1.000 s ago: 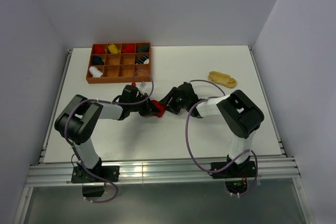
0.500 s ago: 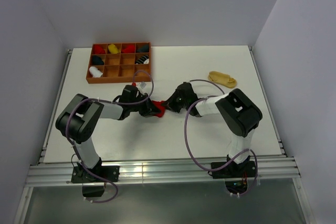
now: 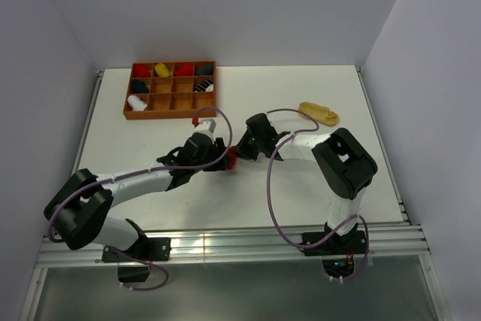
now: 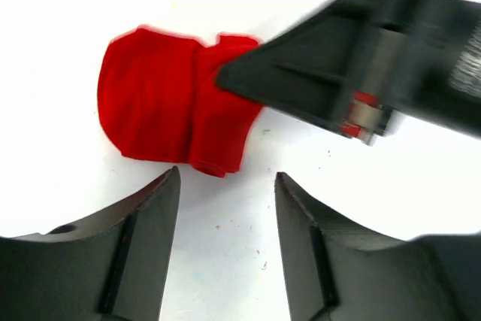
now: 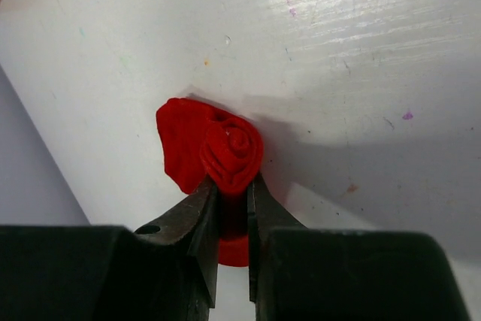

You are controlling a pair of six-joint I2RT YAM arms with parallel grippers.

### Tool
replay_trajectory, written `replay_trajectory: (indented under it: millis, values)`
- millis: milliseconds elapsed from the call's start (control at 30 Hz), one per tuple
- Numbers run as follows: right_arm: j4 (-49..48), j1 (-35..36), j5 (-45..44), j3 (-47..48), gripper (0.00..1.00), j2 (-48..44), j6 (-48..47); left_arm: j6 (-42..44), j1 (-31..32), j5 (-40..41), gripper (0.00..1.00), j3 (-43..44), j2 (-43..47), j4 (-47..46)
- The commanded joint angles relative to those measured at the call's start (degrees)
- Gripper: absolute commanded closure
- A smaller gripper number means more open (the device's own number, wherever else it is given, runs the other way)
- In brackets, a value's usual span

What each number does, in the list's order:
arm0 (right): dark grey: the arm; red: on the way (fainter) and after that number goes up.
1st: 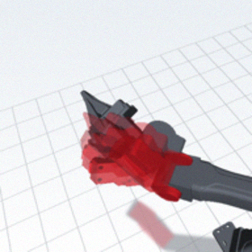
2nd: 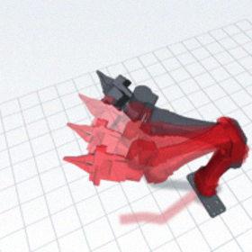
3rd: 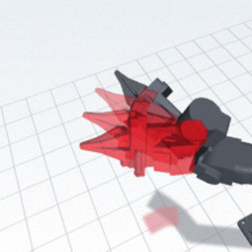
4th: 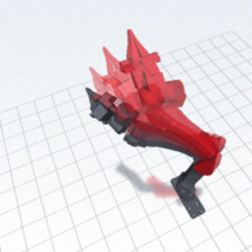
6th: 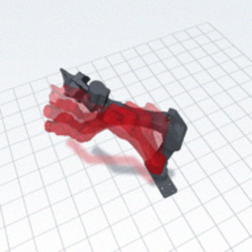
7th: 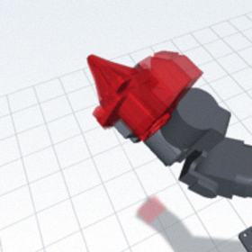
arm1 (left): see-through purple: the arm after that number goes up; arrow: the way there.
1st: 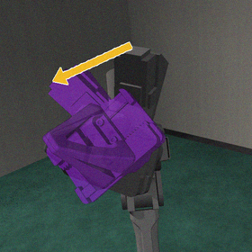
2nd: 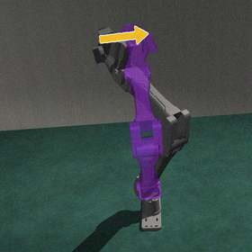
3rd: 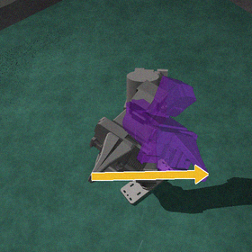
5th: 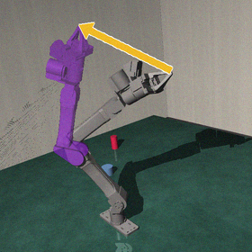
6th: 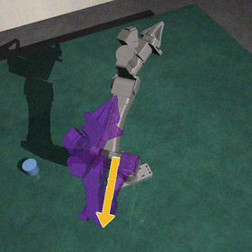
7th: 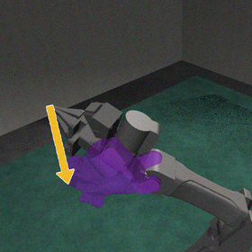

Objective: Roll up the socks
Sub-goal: Roll the sock at the center of the board.

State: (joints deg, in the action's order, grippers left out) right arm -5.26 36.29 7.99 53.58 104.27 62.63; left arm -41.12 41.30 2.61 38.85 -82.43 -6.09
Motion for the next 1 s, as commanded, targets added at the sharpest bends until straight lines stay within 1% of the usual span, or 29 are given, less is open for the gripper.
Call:
replay_trajectory:
  millis: [0,33,200,267,333,433,733,800,900,933,967]
  values:
    - [9.3,1.1,-2.9,3.3,1.00,-1.4,-1.7,6.5,6.3,17.1,0.40,0.8,3.5,2.3]
    - [9.8,1.4,-2.8,3.5,1.00,-1.3,-1.7,7.3,7.5,20.7,0.39,1.2,3.3,2.3]
    - [12.1,2.1,-2.2,5.7,1.00,-0.2,-1.5,11.9,14.2,29.5,0.39,4.1,-0.4,1.5]
    - [12.3,2.2,-1.8,6.0,1.00,0.1,-1.6,12.8,15.4,31.9,0.39,4.9,-2.9,0.9]
    - [12.5,2.4,-1.5,6.3,1.00,0.2,-1.5,14.3,16.8,32.8,0.40,5.2,-5.0,-0.8]
    - [12.4,2.4,-1.0,6.3,1.00,0.5,-1.5,15.5,17.8,33.8,0.40,6.4,-7.7,-0.9]
    - [12.6,2.5,0.0,7.2,1.00,0.8,-1.0,13.5,19.2,31.8,0.47,8.5,-13.7,1.3]
    - [12.8,2.5,0.0,7.5,1.00,0.7,-1.0,13.5,19.2,31.7,0.49,9.6,-14.7,2.4]
    - [12.9,2.5,0.4,7.6,1.00,0.3,-1.0,13.7,19.2,31.4,0.59,11.0,-16.7,3.6]
    - [13.1,2.4,0.4,7.6,1.00,0.2,-1.1,13.6,19.2,31.5,0.69,11.7,-17.2,4.0]
    - [13.0,2.5,0.4,7.5,1.00,0.0,-1.1,13.5,19.2,31.7,0.74,12.0,-17.5,4.3]
